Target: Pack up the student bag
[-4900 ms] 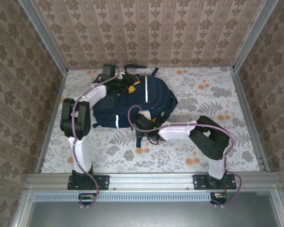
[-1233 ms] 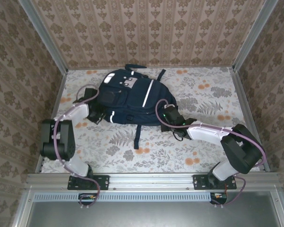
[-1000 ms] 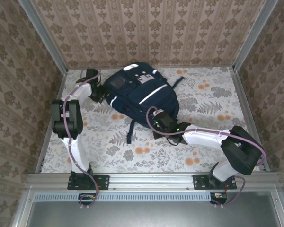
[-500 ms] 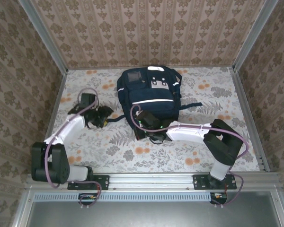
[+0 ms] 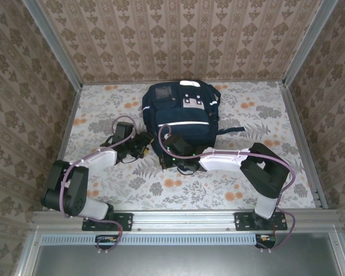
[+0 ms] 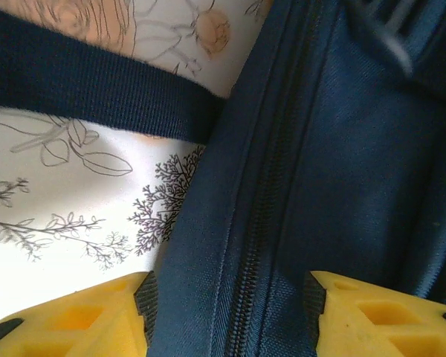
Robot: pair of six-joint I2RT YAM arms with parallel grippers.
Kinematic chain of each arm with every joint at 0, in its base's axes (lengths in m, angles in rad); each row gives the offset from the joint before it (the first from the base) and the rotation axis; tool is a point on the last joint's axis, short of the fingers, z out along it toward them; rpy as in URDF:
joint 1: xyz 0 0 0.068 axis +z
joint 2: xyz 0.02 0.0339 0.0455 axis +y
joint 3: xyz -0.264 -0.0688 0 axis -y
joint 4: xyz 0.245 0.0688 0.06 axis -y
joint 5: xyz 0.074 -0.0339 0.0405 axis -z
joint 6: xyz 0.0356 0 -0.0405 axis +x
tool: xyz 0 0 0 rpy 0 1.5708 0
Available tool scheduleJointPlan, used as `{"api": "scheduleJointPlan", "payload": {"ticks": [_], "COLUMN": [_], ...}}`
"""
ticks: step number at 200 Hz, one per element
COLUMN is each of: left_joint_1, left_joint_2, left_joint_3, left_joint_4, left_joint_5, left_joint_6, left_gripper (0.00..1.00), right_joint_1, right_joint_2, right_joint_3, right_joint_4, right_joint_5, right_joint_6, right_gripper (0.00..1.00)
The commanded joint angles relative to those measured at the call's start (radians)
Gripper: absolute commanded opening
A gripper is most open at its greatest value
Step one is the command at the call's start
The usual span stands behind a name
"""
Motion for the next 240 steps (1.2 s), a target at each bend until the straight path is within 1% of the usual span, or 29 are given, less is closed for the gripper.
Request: {"api": "scheduleJointPlan", "payload": {"ticks": [1,12,21,32,45,60,81,123,147,197,240], "left_joint_1": [-0.037,-0.05,-0.054,-0.05,-0.038,-0.021,0.002,0.052,0.073,0.089,0.107], "left_joint_2": [0.051,0.073,0.089,0.106,0.118,0.114,0.095,0.069,0.051,0.03,0.02], "left_joint_3": [-0.029,-0.03,-0.023,-0.013,0.0,0.017,0.04,0.049,0.047,0.062,0.063], "left_joint_4": [0.144,0.159,0.17,0.174,0.171,0.131,0.064,0.006,-0.021,-0.064,-0.078], "left_joint_5": [-0.004,-0.016,-0.022,-0.03,-0.043,-0.067,-0.108,-0.137,-0.147,-0.16,-0.157], "left_joint_6": [-0.074,-0.079,-0.076,-0.067,-0.053,-0.028,0.016,0.052,0.07,0.103,0.116], "left_gripper": [0.55,0.55,0.51,0.43,0.29,0.14,0.0,0.0,0.0,0.0,0.0], "right_joint_1": [0.003,0.004,0.004,0.006,0.008,0.007,0.005,-0.006,-0.017,-0.051,-0.12], "right_joint_2": [0.012,0.019,0.026,0.034,0.037,0.03,0.009,-0.054,-0.108,-0.211,-0.317], "right_joint_3": [0.042,0.043,0.047,0.05,0.049,0.035,0.025,0.01,-0.025,-0.103,-0.172], "right_joint_4": [0.098,0.108,0.111,0.106,0.081,0.053,-0.01,-0.214,-0.284,-0.366,-0.421], "right_joint_5": [-0.038,-0.049,-0.056,-0.054,-0.032,-0.002,0.036,0.138,0.166,0.151,0.135], "right_joint_6": [0.039,0.048,0.051,0.051,0.045,0.038,0.019,-0.025,-0.051,-0.075,-0.094], "right_gripper": [0.0,0.0,0.0,0.0,0.0,0.0,0.0,0.0,0.0,0.0,0.0]}}
